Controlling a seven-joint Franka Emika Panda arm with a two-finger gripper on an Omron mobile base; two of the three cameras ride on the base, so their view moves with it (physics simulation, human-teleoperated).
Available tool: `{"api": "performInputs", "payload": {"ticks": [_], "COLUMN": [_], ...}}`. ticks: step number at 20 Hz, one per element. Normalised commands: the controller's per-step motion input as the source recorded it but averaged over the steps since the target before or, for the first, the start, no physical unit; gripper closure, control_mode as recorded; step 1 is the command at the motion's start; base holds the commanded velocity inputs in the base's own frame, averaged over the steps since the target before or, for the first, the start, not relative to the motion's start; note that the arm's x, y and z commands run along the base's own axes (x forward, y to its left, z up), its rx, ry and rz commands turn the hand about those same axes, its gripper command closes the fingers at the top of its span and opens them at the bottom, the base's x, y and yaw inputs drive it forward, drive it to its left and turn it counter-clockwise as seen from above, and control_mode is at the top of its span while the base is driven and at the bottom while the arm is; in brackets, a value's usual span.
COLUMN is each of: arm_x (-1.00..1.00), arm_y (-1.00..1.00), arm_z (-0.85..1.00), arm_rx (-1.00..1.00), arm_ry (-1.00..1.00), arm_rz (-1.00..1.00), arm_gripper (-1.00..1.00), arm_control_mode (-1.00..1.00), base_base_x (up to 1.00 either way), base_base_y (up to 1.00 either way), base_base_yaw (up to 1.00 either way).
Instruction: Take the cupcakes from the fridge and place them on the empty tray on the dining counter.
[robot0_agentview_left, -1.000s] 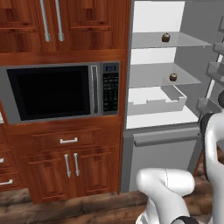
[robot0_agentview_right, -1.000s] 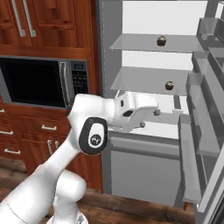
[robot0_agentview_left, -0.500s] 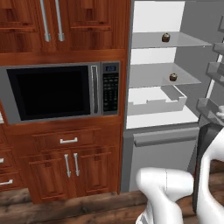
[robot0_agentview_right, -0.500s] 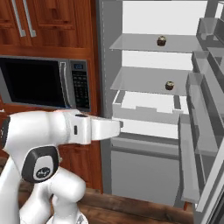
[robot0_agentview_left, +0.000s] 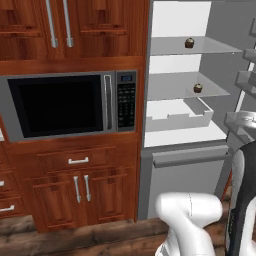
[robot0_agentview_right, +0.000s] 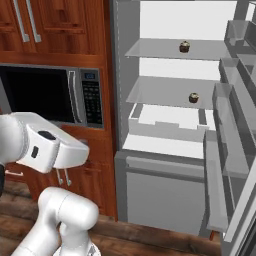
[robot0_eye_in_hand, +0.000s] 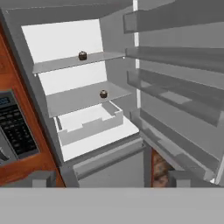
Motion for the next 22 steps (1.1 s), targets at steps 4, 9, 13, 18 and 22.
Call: {"api": "performInputs", "payload": {"ticks": [4, 9, 13, 18, 22], "arm_x": [-0.27, -0.04, 0.16, 0.37, 0.44], "arm_y": [0.42, 0.70, 0.85, 0.22, 0.01], "arm_z": [0.00, -0.05, -0.30, -0.53, -0.73], "arm_rx": [0.34, 0.29, 0.14, -0.05, -0.16], "arm_ry": [0.19, 0.24, 0.22, -0.01, -0.09], "arm_rz": [0.50, 0.52, 0.38, -0.02, -0.12], "arm_gripper": [-1.00, -1.00, -1.00, -1.00, -1.00], "arm_control_mode": [-1.00, -1.00, -1.00, -1.00, -1.00], "base_base_x": [0.00, 0.00, 0.00, 0.00, 0.00], "base_base_y": [0.00, 0.00, 0.00, 0.00, 0.00], "base_base_yaw": [0.00, 0.00, 0.00, 0.00, 0.00]}}
